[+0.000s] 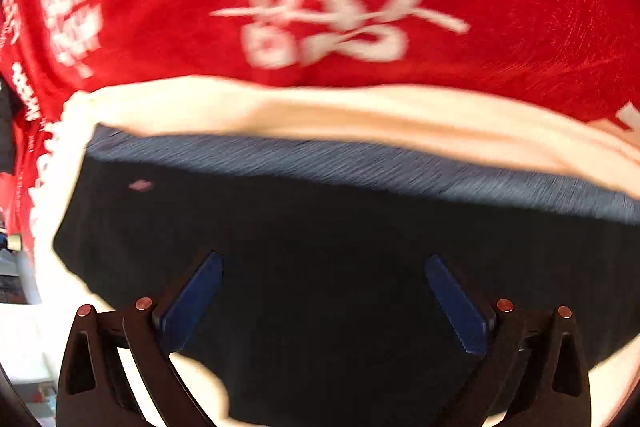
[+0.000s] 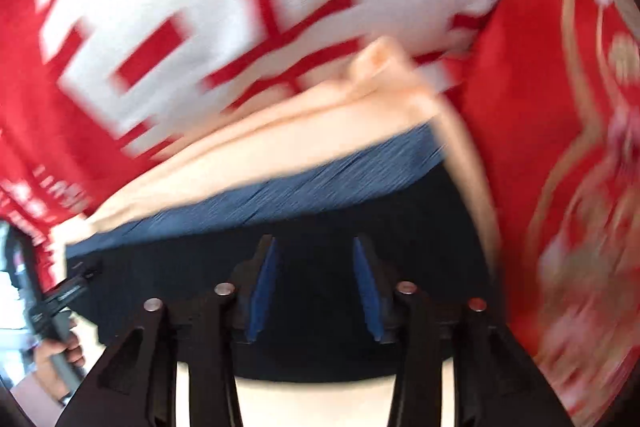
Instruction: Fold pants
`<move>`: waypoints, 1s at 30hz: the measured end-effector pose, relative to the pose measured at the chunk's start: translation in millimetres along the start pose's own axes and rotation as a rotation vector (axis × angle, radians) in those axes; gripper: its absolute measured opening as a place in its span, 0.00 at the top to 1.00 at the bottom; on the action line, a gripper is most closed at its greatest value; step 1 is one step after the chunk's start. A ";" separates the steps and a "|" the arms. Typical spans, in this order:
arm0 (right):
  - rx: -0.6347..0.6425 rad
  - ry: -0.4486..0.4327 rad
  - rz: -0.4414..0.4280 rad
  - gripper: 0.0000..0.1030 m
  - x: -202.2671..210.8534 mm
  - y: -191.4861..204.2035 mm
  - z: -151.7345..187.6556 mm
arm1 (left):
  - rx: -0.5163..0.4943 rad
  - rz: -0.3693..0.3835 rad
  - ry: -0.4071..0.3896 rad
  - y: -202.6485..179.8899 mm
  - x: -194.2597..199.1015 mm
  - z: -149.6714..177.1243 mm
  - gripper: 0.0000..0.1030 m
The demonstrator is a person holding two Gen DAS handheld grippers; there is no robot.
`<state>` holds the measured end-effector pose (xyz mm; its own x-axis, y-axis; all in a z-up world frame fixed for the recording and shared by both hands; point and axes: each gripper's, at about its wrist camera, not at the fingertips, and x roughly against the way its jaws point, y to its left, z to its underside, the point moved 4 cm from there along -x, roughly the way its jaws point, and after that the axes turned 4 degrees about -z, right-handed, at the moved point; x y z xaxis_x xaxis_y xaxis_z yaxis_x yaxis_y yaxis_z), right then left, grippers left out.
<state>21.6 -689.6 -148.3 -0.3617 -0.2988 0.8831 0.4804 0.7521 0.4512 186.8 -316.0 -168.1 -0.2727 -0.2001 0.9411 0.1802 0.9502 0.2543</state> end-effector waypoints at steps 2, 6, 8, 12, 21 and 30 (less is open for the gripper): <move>-0.026 0.050 -0.102 0.55 -6.0 18.4 23.8 | 0.016 -0.014 0.012 22.0 4.5 14.5 0.00; -0.069 0.166 -0.323 0.55 -32.4 74.2 79.0 | 0.045 -0.030 0.022 68.0 2.0 33.2 0.00; -0.073 0.210 -0.425 0.55 -49.2 112.3 102.8 | 0.033 -0.043 0.013 89.0 -2.4 35.5 0.00; -0.072 0.283 -0.566 0.55 -92.5 189.7 145.5 | -0.004 -0.070 -0.014 143.2 -38.9 29.1 0.00; -0.209 0.306 -0.630 0.55 -167.3 247.1 196.1 | -0.063 -0.001 -0.062 231.0 -100.8 19.5 0.00; -0.290 0.287 -0.608 0.53 -178.2 259.5 186.5 | -0.098 0.139 -0.087 251.0 -115.9 14.2 0.00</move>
<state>61.7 -331.6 -212.6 -0.4277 -0.7860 0.4464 0.4674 0.2304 0.8535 250.3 -50.9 -216.5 -0.3188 -0.0434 0.9468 0.3121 0.9384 0.1481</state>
